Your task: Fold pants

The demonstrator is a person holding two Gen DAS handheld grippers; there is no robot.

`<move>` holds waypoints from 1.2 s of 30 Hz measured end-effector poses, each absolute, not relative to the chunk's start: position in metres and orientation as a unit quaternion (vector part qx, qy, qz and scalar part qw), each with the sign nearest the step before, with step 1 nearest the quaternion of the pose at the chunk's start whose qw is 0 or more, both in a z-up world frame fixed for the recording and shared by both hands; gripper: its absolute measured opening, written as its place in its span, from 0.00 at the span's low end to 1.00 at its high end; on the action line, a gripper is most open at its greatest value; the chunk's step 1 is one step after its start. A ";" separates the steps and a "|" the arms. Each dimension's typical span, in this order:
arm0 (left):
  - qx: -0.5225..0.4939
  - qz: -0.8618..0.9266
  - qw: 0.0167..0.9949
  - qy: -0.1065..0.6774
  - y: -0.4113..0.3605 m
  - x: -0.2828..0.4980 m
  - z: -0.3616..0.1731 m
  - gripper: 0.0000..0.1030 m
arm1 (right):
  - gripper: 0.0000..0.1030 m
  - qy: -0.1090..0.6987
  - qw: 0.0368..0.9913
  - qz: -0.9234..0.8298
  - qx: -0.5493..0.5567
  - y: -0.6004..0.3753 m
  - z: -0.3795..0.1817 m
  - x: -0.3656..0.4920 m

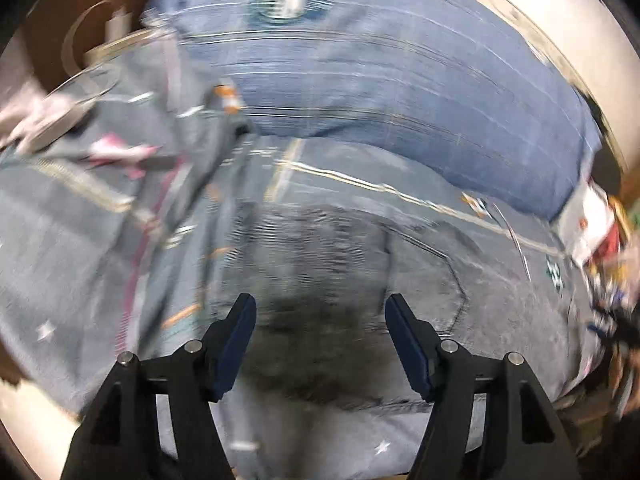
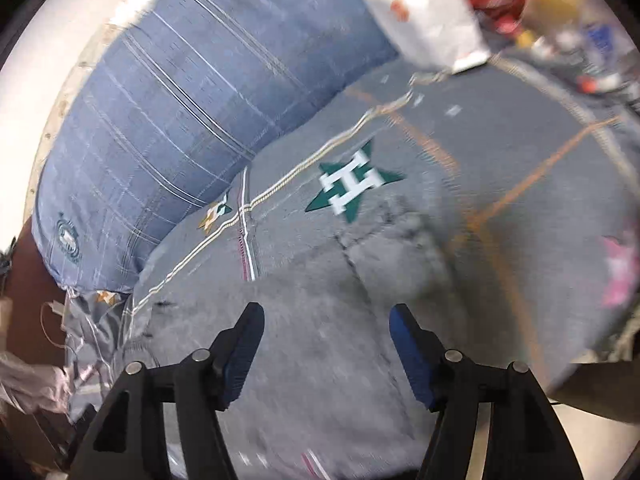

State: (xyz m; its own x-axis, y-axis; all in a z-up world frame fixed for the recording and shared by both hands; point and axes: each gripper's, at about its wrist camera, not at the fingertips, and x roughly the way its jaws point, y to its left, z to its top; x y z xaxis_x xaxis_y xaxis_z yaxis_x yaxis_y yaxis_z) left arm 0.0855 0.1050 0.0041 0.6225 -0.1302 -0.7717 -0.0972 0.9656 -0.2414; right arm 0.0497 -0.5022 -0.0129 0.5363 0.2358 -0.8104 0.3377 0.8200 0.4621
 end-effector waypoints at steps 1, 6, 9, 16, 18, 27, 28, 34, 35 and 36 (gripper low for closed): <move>-0.124 -0.014 0.893 0.433 0.094 0.093 0.000 0.66 | 0.66 0.488 0.822 -0.037 0.291 -0.503 -0.025 0.062; -0.077 -0.025 0.871 0.485 0.052 0.127 -0.062 0.66 | 0.64 0.489 0.833 -0.082 0.246 -0.502 -0.044 0.080; -0.016 -0.007 0.883 0.468 0.037 0.128 -0.071 0.70 | 0.64 0.481 0.848 -0.070 0.212 -0.489 -0.025 0.065; -0.028 -0.023 0.902 0.431 0.037 0.109 -0.039 0.70 | 0.60 0.516 0.837 -0.070 0.168 -0.456 -0.016 0.061; -0.029 -0.026 0.907 0.418 0.041 0.102 -0.038 0.70 | 0.55 0.506 0.850 -0.020 0.143 -0.426 0.004 0.067; -0.013 -0.018 0.891 0.454 0.044 0.101 -0.079 0.74 | 0.53 0.537 0.820 0.185 -0.063 -0.189 -0.001 0.175; -0.019 -0.022 0.892 0.452 0.047 0.100 -0.081 0.74 | 0.51 0.544 0.814 0.191 -0.071 -0.173 -0.011 0.188; -0.020 -0.032 0.898 0.438 0.049 0.099 -0.083 0.74 | 0.21 0.587 0.770 0.212 -0.137 -0.126 -0.055 0.214; -0.019 -0.034 0.899 0.437 0.049 0.099 -0.083 0.74 | 0.12 0.580 0.774 0.210 -0.141 -0.125 -0.052 0.215; -0.018 -0.036 0.899 0.436 0.049 0.101 -0.083 0.74 | 0.06 0.575 0.779 0.206 -0.143 -0.124 -0.049 0.216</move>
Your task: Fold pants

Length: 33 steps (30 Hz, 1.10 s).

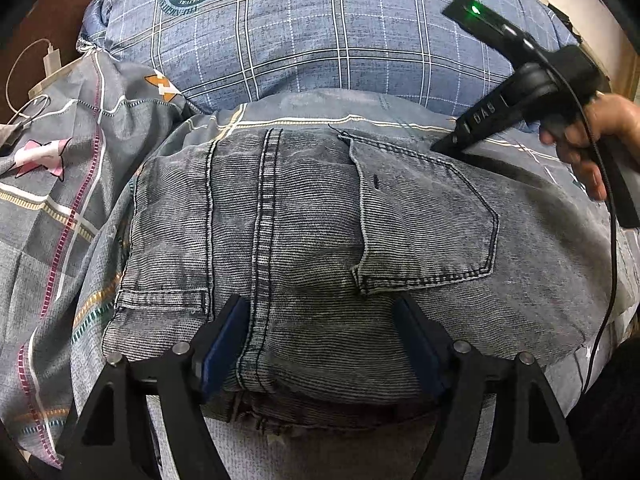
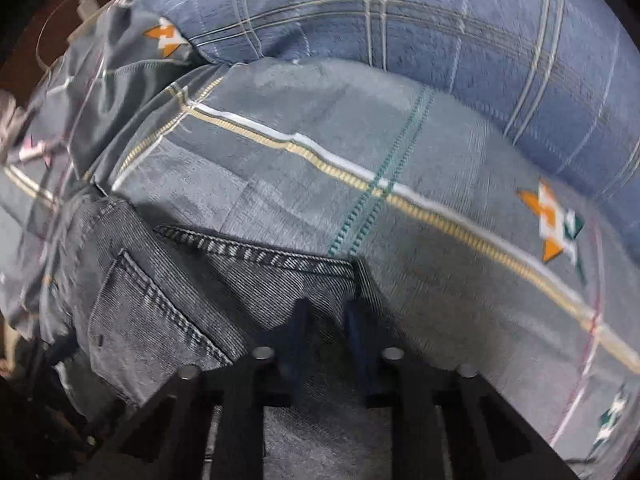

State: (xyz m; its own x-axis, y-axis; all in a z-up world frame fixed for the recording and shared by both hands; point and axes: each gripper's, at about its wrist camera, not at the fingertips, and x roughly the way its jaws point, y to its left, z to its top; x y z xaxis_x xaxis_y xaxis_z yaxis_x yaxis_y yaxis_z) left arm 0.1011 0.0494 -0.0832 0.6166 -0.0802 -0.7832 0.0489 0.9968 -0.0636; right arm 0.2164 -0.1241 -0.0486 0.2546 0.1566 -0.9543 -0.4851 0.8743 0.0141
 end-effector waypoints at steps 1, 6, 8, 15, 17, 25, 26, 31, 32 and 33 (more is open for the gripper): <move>-0.018 -0.037 0.899 0.437 0.050 0.102 -0.083 0.74 | 0.01 0.563 0.790 0.192 -0.150 -0.123 -0.044 0.220; -0.016 -0.038 0.900 0.434 0.050 0.101 -0.084 0.74 | 0.04 0.562 0.798 0.154 -0.151 -0.122 -0.063 0.231; -0.015 -0.037 0.901 0.431 0.049 0.099 -0.083 0.75 | 0.10 0.539 0.823 0.142 -0.112 -0.135 -0.048 0.222; -0.031 -0.043 0.903 0.427 0.054 0.095 -0.082 0.75 | 0.50 0.484 0.864 0.139 -0.004 -0.191 0.016 0.130; -0.034 -0.044 0.903 0.427 0.054 0.094 -0.080 0.75 | 0.50 0.490 0.861 0.136 0.031 -0.214 0.010 0.093; -0.038 -0.027 0.919 0.392 0.042 0.079 -0.047 0.75 | 0.54 0.534 0.835 0.031 0.126 -0.343 -0.064 0.047; -0.028 -0.033 0.918 0.394 0.035 0.079 -0.046 0.75 | 0.44 0.531 0.827 0.037 0.182 -0.367 -0.071 0.050; 0.006 -0.028 0.900 0.436 0.017 0.078 -0.063 0.75 | 0.49 0.453 0.872 0.043 0.181 -0.412 -0.011 0.039; 0.003 -0.024 0.899 0.438 0.017 0.077 -0.064 0.75 | 0.51 0.454 0.875 0.015 0.170 -0.429 -0.006 0.040; 0.003 -0.021 0.899 0.438 0.016 0.076 -0.064 0.75 | 0.51 0.456 0.876 -0.013 0.158 -0.442 -0.006 0.041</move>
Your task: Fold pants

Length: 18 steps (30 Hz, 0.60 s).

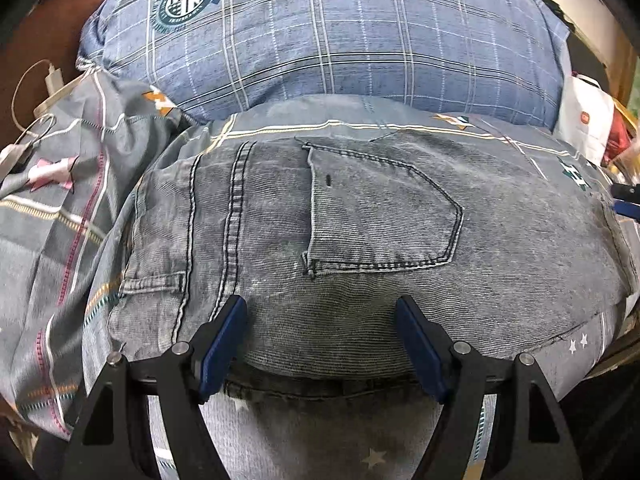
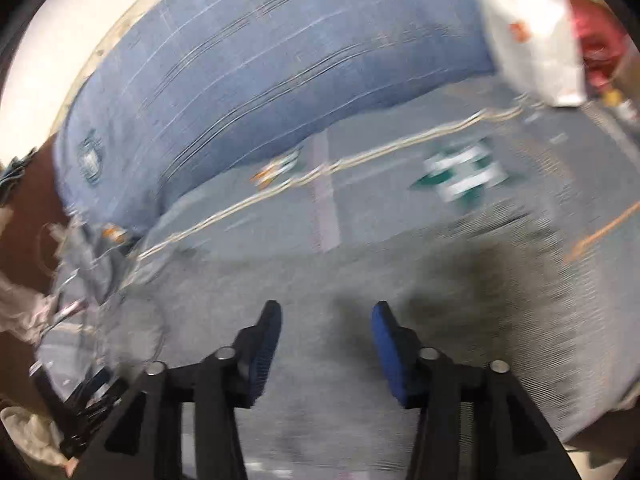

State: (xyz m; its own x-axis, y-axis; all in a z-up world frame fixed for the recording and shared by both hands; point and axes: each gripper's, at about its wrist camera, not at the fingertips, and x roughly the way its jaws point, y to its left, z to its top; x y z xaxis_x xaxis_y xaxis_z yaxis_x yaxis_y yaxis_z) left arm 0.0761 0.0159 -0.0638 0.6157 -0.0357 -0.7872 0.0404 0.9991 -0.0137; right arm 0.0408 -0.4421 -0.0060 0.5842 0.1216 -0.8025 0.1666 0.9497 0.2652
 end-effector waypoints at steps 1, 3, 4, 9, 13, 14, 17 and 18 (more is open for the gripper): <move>0.007 -0.019 0.899 0.437 0.014 0.076 -0.063 0.75 | 0.51 0.459 0.876 -0.061 0.136 -0.465 -0.007 0.045; 0.012 -0.016 0.901 0.433 0.010 0.079 -0.063 0.75 | 0.49 0.469 0.869 -0.098 0.125 -0.493 -0.013 0.051; 0.013 -0.016 0.901 0.434 0.006 0.080 -0.064 0.75 | 0.46 0.477 0.864 -0.105 0.121 -0.505 -0.019 0.057; 0.026 -0.024 0.897 0.440 -0.010 0.085 -0.071 0.75 | 0.16 0.518 0.846 -0.118 0.044 -0.504 -0.041 0.080; 0.034 -0.027 0.898 0.438 -0.015 0.087 -0.074 0.75 | 0.07 0.500 0.858 -0.117 0.008 -0.498 -0.026 0.075; 0.033 -0.028 0.899 0.437 -0.015 0.088 -0.075 0.75 | 0.07 0.491 0.863 -0.119 0.001 -0.497 -0.019 0.073; 0.036 -0.028 0.899 0.435 -0.015 0.089 -0.078 0.75 | 0.00 0.454 0.880 -0.134 -0.022 -0.490 0.004 0.075; 0.038 -0.027 0.900 0.433 -0.015 0.090 -0.078 0.75 | 0.00 0.446 0.884 -0.140 -0.019 -0.491 0.005 0.078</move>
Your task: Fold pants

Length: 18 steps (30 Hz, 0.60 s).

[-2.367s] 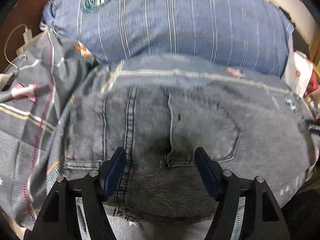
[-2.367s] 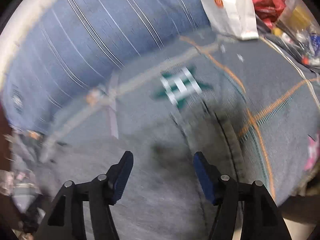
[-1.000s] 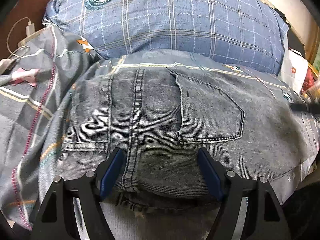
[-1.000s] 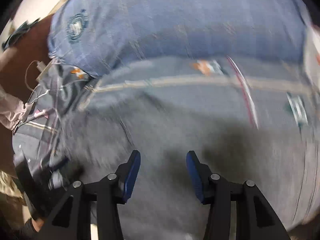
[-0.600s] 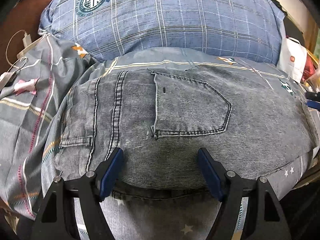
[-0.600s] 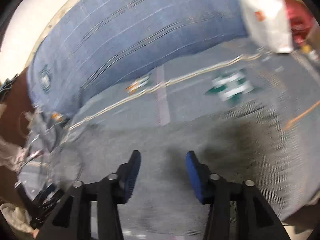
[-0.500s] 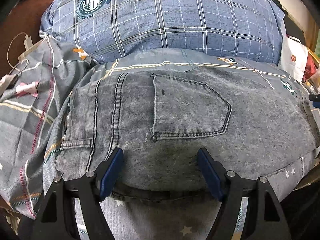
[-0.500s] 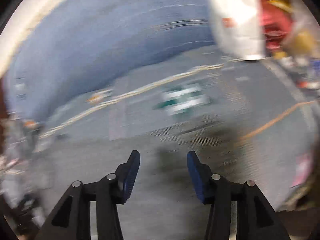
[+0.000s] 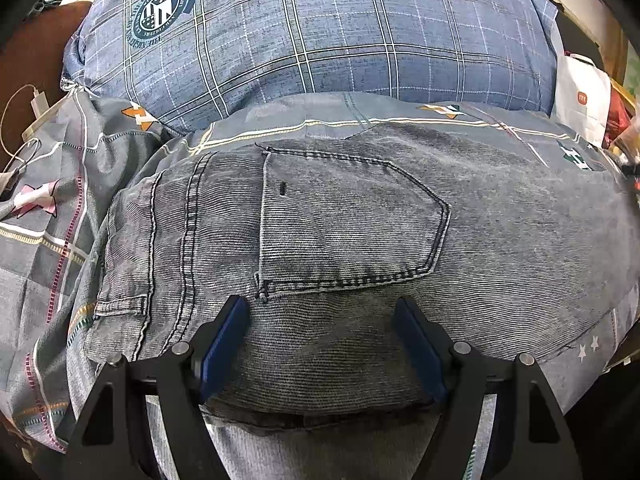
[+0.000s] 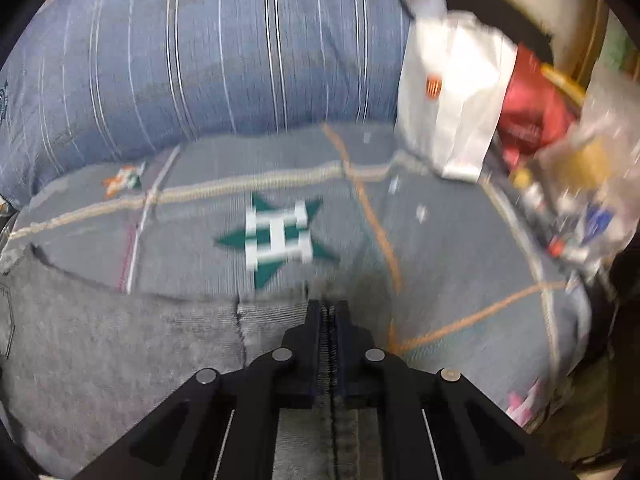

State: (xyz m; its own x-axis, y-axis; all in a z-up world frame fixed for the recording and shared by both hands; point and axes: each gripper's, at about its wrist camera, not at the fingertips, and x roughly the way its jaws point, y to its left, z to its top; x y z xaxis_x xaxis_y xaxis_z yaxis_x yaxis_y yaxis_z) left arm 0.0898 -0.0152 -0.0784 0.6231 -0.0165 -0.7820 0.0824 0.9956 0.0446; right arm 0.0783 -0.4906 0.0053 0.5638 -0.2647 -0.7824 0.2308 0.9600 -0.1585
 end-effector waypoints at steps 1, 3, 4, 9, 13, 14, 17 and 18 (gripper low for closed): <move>0.040 -0.026 0.900 0.432 -0.017 0.090 -0.080 0.75 | 0.00 0.454 0.880 -0.138 -0.004 -0.494 -0.003 0.083; 0.044 -0.023 0.900 0.433 -0.018 0.091 -0.081 0.75 | 0.03 0.506 0.854 -0.116 0.026 -0.502 -0.035 0.096; 0.046 -0.023 0.900 0.432 -0.019 0.091 -0.081 0.75 | 0.03 0.489 0.863 -0.123 0.021 -0.502 -0.038 0.092; 0.028 -0.033 0.901 0.431 -0.014 0.088 -0.075 0.75 | 0.03 0.444 0.888 -0.115 0.041 -0.487 0.000 0.063; 0.027 -0.041 0.904 0.425 -0.015 0.084 -0.067 0.76 | 0.04 0.459 0.880 -0.119 0.001 -0.476 0.006 0.066; 0.030 -0.041 0.905 0.423 -0.015 0.083 -0.065 0.76 | 0.04 0.476 0.870 -0.127 0.001 -0.480 -0.003 0.073; 0.024 -0.041 0.906 0.420 -0.013 0.081 -0.059 0.76 | 0.09 0.526 0.841 -0.126 0.010 -0.487 -0.033 0.083; 0.020 -0.042 0.906 0.420 -0.012 0.081 -0.057 0.76 | 0.11 0.526 0.841 -0.123 0.008 -0.486 -0.036 0.083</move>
State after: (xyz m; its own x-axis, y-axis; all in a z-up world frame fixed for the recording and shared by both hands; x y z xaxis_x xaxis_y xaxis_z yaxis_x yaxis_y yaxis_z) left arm 0.0813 -0.0116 -0.0575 0.6436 -0.0597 -0.7630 0.0938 0.9956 0.0013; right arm 0.0834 -0.4864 -0.0365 0.4160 -0.1987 -0.8874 0.2156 0.9696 -0.1160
